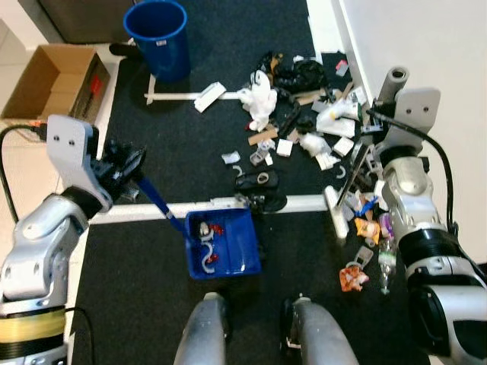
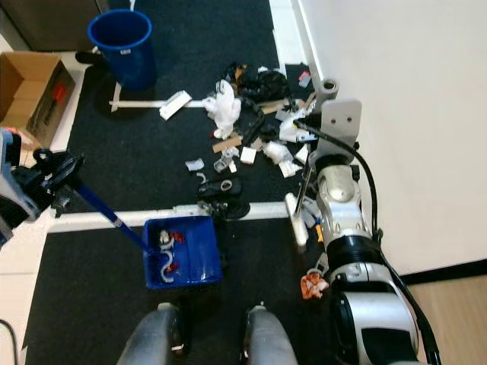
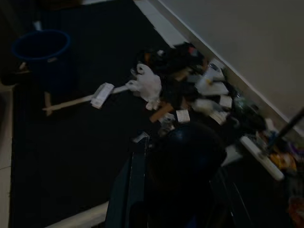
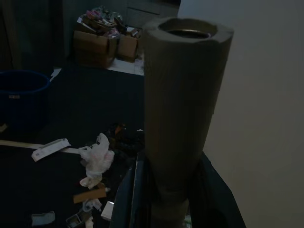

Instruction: Sweep floor

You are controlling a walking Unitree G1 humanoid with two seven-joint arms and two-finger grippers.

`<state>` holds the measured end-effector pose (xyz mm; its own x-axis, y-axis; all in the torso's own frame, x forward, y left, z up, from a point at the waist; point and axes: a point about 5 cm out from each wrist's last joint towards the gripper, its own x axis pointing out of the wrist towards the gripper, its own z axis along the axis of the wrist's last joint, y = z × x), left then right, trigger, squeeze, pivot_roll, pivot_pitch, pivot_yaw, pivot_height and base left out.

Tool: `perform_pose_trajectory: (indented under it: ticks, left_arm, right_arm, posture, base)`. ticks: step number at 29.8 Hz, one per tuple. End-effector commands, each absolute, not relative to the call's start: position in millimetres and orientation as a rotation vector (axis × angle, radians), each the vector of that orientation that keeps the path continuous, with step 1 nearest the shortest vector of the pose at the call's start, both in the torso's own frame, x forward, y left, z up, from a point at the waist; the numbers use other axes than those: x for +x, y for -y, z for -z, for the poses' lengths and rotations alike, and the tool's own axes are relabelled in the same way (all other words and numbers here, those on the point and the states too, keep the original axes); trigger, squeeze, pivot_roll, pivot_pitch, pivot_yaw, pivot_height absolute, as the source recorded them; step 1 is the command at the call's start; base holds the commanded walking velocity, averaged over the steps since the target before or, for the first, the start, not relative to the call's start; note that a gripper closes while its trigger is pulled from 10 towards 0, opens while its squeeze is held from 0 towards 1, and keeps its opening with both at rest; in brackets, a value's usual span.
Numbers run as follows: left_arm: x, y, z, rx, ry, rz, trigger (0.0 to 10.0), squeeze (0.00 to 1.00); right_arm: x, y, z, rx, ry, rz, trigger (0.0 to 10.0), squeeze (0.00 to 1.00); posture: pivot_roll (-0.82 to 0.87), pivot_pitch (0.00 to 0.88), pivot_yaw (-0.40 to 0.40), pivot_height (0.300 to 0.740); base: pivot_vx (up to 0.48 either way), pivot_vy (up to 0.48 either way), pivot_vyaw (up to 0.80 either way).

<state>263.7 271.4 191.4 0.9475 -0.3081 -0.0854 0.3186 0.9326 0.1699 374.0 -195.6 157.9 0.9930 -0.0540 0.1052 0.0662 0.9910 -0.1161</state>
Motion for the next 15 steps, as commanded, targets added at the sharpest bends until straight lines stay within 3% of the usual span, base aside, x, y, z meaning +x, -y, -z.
perform_pose_trajectory:
  ticks: [1,9,15]
  left_arm:
    - [257.9,-277.7,-205.0,0.219,-0.026,0.332,10.0,0.00]
    - [240.2,-286.9,-223.9,0.261,-0.016,0.423,10.0,0.00]
    - [233.9,-285.1,-192.4,0.224,-0.089,0.439,10.0,0.00]
  right_arm:
    - [370.8,197.4,-152.3,-0.126,0.102,0.061,10.0,0.00]
    - [365.7,197.2,-141.9,-0.132,0.078,0.058,10.0,0.00]
    - [363.8,194.6,-135.0,-0.135,0.056,0.046,10.0,0.00]
  posture:
    - [0.03,0.201,-0.029,0.740]
    - [0.03,0.212,-0.025,0.740]
    - [0.04,0.218,-0.034,0.740]
  base:
    - [0.000,0.000,0.00]
    - [0.000,0.000,0.00]
    - [0.000,0.000,0.00]
